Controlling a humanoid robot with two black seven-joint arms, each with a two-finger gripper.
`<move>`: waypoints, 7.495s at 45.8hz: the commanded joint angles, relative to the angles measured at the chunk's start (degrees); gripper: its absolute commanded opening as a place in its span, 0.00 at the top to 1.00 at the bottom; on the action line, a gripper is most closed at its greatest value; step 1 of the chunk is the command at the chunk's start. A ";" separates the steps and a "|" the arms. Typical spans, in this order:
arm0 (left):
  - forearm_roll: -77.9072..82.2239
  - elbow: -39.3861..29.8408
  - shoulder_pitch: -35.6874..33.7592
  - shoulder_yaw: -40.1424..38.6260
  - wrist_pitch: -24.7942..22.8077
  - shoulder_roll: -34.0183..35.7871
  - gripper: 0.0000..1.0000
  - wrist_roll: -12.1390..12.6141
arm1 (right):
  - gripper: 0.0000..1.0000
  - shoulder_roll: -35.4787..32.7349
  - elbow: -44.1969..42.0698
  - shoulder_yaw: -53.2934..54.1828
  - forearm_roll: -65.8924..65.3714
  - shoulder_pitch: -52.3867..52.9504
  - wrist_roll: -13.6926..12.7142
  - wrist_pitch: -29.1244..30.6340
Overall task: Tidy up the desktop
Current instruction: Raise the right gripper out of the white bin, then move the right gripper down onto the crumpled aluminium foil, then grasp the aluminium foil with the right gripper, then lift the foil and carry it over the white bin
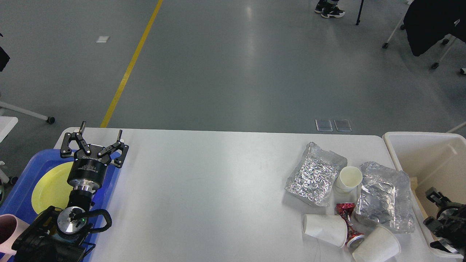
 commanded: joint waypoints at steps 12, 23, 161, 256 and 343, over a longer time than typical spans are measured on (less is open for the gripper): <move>0.00 0.00 0.00 0.00 -0.08 0.00 0.04 0.00 | 0.00 -4.63 9.08 -3.26 -2.04 15.91 -1.21 5.42; 0.00 0.00 0.00 0.00 -0.08 0.00 0.04 0.00 | 0.00 -6.74 22.17 -13.01 -5.29 37.08 -3.24 24.22; 0.00 0.00 -0.09 0.00 0.00 0.00 0.04 0.00 | 0.00 24.37 16.30 -4.76 -3.09 33.15 -4.47 33.55; 0.00 0.00 -0.09 0.00 0.00 0.00 0.04 0.00 | 1.00 29.56 12.60 -2.48 -3.45 22.42 -4.47 17.12; 0.00 0.09 0.00 0.00 0.00 0.00 0.04 0.00 | 1.00 5.91 88.72 -34.72 3.84 114.18 -3.52 55.26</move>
